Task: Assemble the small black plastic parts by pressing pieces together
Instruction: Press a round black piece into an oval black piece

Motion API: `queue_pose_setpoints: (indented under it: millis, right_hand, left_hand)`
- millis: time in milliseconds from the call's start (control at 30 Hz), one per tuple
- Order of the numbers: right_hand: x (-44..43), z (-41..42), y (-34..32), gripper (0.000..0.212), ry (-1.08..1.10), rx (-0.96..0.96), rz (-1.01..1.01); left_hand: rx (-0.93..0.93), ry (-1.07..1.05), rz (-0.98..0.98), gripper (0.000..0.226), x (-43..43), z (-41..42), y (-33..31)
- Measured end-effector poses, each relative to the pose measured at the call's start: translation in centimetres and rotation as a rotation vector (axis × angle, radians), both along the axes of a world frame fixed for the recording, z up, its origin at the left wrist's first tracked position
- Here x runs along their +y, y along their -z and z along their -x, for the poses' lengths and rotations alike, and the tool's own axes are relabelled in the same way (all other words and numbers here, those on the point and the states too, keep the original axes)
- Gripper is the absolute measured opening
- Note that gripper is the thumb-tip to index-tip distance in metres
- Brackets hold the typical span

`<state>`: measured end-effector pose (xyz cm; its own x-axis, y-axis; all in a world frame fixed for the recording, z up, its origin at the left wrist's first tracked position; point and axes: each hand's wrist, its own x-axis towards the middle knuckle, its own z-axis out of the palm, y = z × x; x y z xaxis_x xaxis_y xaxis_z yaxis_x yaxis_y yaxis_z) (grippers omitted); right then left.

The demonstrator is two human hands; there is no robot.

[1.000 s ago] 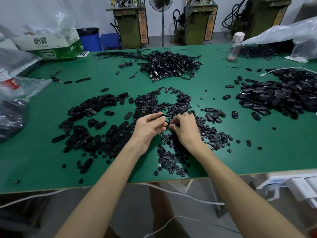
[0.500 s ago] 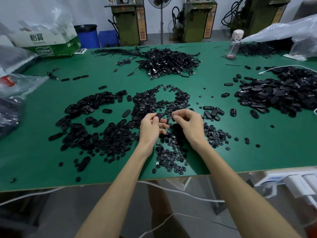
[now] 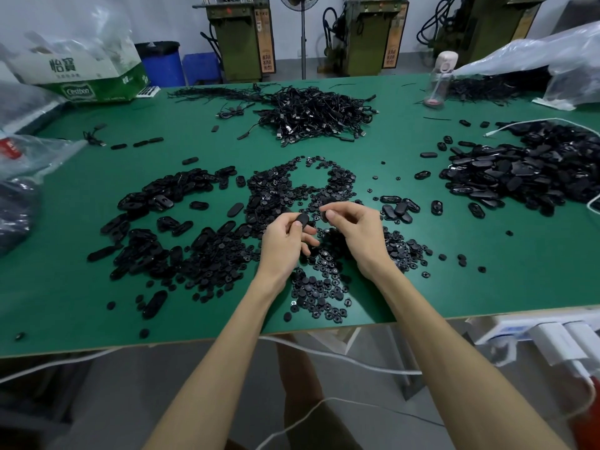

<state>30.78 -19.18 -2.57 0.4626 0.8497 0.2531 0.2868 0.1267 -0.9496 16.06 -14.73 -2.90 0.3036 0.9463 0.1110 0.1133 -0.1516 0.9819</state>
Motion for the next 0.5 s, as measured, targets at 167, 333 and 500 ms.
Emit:
queue_pose_setpoints:
  millis: [167, 333, 500]
  right_hand:
    - [0.17, -0.14, 0.24, 0.012, 0.016, 0.002, -0.001]
    - [0.08, -0.11, 0.27, 0.012, 0.022, 0.025, -0.023]
    - [0.01, -0.12, 0.24, 0.009, -0.003, 0.066, -0.032]
  left_hand:
    - [0.001, 0.003, 0.002, 0.025, 0.09, -0.01, 0.1]
    - [-0.047, 0.03, 0.015, 0.026, 0.0, 0.12, 0.07]
    - [-0.109, 0.056, 0.006, 0.023, -0.07, 0.21, -0.04]
